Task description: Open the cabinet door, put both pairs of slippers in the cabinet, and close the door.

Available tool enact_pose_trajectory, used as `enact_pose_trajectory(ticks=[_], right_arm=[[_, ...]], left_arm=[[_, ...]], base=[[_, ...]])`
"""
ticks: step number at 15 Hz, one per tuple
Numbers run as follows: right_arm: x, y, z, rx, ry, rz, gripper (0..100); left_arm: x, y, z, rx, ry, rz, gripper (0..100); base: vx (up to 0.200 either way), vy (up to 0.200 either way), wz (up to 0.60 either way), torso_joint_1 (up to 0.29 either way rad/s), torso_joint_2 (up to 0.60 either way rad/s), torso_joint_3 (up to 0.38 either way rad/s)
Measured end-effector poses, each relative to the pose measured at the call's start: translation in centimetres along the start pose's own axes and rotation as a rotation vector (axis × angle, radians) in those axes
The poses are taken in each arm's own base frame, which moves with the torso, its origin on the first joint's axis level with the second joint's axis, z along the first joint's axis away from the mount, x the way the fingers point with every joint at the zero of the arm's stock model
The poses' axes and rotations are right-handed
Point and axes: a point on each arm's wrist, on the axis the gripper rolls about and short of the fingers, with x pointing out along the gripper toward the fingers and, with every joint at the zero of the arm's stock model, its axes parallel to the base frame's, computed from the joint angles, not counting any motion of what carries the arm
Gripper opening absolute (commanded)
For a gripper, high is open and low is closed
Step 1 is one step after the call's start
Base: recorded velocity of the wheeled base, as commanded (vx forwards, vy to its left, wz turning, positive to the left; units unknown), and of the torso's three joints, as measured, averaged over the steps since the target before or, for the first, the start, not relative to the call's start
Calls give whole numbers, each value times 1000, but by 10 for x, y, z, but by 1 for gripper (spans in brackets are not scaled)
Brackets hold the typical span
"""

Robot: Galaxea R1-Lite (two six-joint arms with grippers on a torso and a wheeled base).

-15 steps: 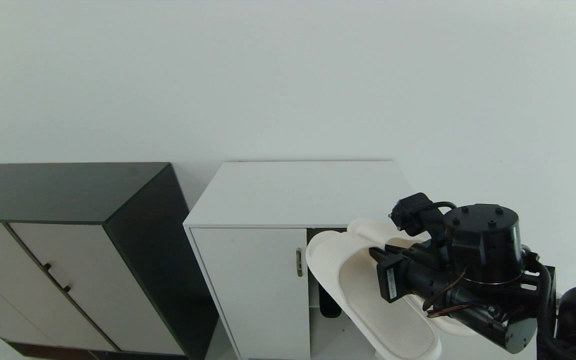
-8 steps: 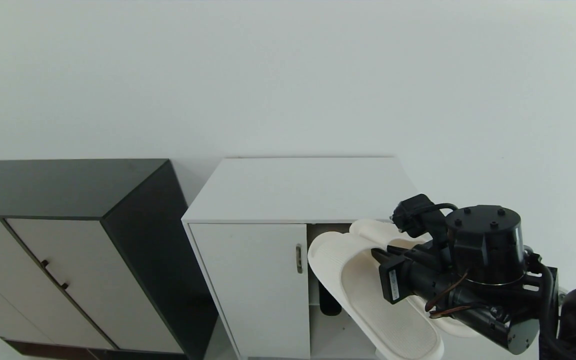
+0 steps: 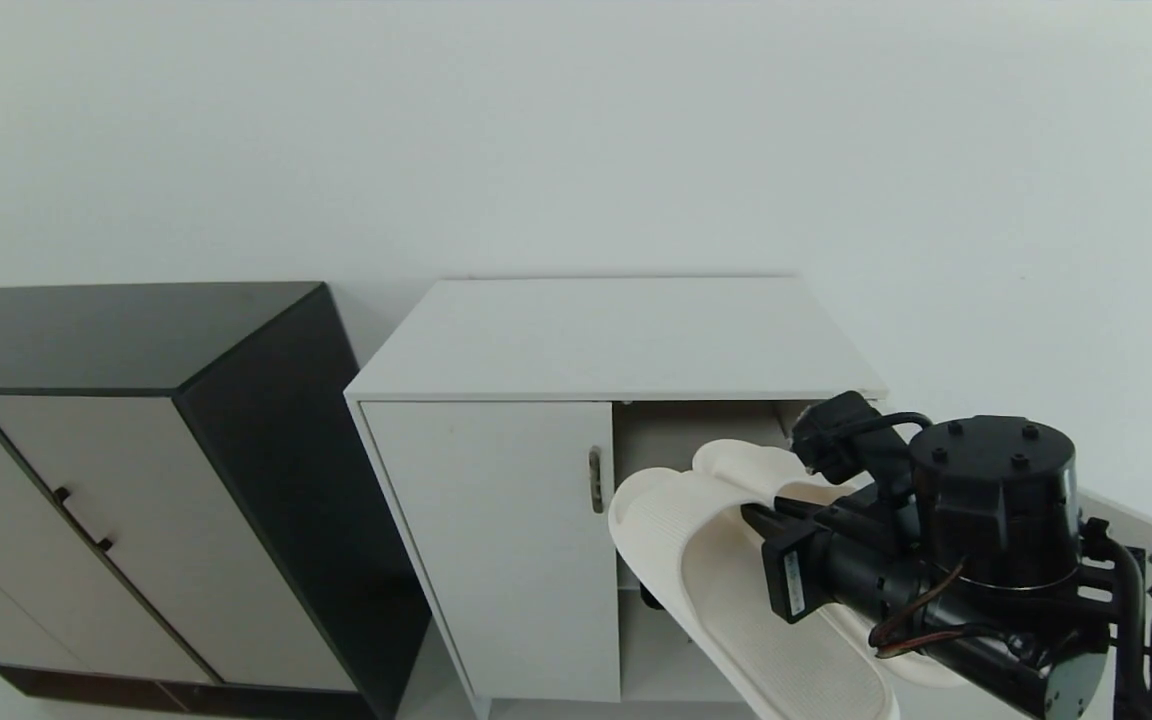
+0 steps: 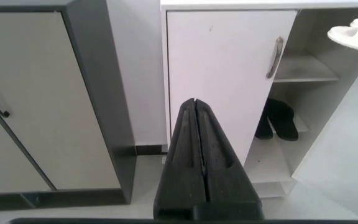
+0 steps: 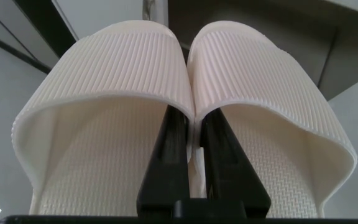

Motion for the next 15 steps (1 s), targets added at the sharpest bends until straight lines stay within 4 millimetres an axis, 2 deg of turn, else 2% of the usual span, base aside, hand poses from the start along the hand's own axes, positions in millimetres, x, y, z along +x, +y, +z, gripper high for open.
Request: enact_pose_trajectory(ticks=[7, 15], right_arm=[[4, -5, -3, 2, 11, -25, 0], [10, -10, -5, 6, 23, -52, 0]], left_arm=[[0, 0, 0, 0, 0, 0, 0], [0, 0, 0, 0, 0, 0, 0]], base=[[0, 0, 0, -203, 521, 318], [0, 0, 0, -152, 484, 324]])
